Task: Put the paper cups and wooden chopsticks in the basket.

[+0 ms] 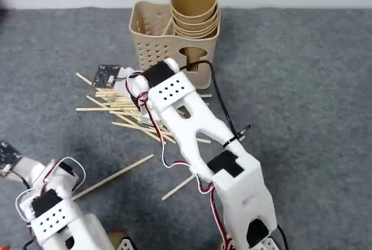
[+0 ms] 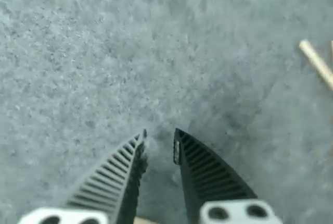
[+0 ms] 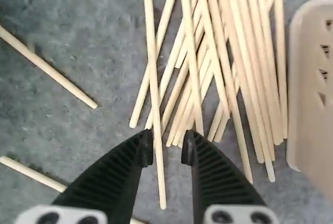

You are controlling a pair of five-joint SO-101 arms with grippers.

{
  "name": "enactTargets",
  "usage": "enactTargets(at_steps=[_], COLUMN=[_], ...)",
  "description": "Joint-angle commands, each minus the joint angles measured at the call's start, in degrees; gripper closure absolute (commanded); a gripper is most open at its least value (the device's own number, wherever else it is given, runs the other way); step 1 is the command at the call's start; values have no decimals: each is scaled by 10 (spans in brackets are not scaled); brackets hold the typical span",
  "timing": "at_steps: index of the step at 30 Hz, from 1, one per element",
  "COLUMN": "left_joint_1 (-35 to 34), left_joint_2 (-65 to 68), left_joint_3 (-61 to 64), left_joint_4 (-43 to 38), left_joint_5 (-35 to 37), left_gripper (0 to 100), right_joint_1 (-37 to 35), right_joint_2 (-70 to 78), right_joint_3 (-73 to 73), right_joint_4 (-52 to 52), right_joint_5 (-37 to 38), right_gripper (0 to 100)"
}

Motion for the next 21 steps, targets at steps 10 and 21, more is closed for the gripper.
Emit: enactTargets(at_steps=[10, 21], left_joint_1=[-4, -4], left_joint_2=[-1, -1], left_joint_3=[0, 0], left_joint_4=[-11, -11], left_joint_5=[-40, -40], left_gripper=[910, 910], right_joint_1=[4, -37], right_joint_2=[49, 44], right_joint_3=[-18, -19], right_joint_4=[-59, 64], right_joint_5=[1, -59], right_gripper=[752, 719])
